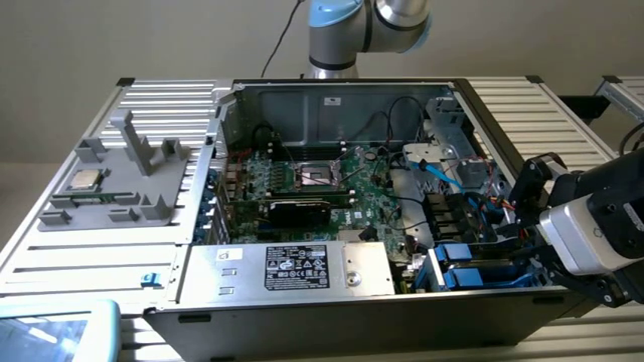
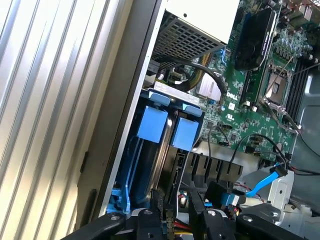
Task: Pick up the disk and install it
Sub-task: 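Insert the first disk wire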
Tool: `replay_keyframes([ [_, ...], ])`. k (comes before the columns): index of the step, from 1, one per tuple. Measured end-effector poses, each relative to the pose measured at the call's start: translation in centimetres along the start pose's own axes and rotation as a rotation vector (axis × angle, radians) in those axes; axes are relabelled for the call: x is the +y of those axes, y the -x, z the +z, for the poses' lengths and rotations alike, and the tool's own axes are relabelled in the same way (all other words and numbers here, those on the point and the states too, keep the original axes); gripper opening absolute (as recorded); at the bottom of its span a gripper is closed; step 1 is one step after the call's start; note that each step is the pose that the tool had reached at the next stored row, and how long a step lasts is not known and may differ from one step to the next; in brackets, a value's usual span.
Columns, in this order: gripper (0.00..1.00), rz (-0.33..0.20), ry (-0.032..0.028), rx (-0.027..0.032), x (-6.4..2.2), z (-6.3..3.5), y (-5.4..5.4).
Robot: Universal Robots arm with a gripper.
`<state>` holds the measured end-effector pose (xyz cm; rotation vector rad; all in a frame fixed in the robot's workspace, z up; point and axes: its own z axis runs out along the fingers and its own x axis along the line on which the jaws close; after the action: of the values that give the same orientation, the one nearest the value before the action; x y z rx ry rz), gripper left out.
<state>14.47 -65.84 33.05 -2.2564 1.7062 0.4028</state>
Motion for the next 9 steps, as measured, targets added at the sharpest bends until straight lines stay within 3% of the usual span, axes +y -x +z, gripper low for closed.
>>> replay_keyframes([
  [9, 0.34, -0.012, 0.0032, -0.0073, -0.21, 0.02, -0.28],
])
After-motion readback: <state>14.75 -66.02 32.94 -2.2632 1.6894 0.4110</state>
